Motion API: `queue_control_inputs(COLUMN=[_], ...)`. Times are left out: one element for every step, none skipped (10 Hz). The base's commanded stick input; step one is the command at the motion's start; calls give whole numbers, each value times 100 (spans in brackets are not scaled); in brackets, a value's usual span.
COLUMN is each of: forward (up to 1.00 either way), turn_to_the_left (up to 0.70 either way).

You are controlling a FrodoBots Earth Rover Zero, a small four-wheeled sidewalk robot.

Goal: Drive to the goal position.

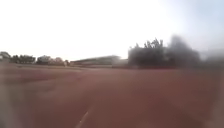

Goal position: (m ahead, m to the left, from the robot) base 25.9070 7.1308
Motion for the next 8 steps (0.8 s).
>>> queue_control_inputs(forward=[70, 70, 70, 70, 70, 70, 70, 70], turn_to_the_left=[0, 0, 0, 0, 0, 0, 0, 0])
